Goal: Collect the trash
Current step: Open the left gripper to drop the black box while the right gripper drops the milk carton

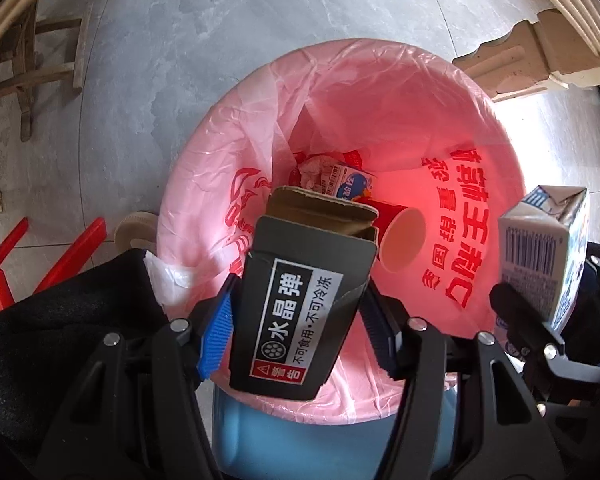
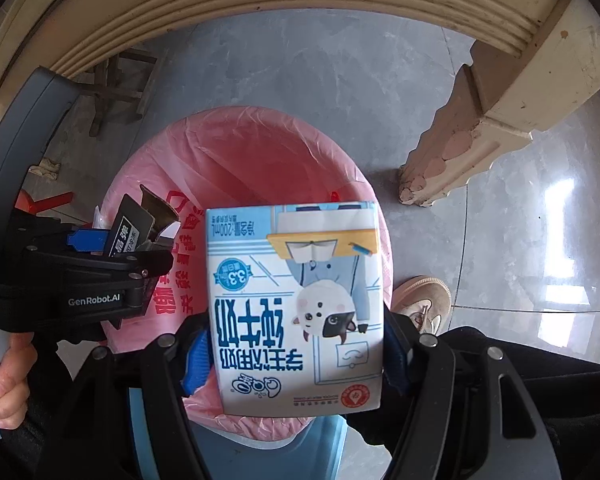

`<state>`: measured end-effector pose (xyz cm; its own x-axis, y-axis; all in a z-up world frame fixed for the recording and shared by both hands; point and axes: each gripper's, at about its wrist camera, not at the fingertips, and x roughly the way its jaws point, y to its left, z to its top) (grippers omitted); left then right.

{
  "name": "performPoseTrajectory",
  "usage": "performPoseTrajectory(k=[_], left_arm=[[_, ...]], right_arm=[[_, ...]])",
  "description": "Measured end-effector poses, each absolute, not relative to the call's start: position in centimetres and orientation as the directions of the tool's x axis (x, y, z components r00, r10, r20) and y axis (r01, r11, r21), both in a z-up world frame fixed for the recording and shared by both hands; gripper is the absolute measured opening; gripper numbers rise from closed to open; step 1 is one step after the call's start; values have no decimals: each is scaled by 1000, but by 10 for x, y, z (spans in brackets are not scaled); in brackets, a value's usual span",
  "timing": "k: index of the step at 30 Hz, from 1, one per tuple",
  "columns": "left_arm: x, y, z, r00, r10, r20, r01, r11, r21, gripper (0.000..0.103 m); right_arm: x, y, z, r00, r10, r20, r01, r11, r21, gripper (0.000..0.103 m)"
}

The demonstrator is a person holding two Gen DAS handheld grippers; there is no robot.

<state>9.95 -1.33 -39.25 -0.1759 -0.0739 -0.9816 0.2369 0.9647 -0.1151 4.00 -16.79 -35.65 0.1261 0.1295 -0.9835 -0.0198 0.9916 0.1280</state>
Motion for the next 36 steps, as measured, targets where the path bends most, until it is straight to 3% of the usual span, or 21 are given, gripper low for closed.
performPoseTrajectory(k=[18,21,36], left_arm=[[104,-10,-391,-169,-60,-984,218,971,-97,67],[104,-9,-390,-165,-61,-984,215,972,-96,69],[101,-10,-387,-146,-24,-989,232,971,-58,72]], right_arm=[[42,-163,-366,87,156,-984,-54,987,152,67],[42,-159,-365,86,147,-985,-66,988,142,80],[43,-158,-364,89,142,-986,-54,989,138,80]])
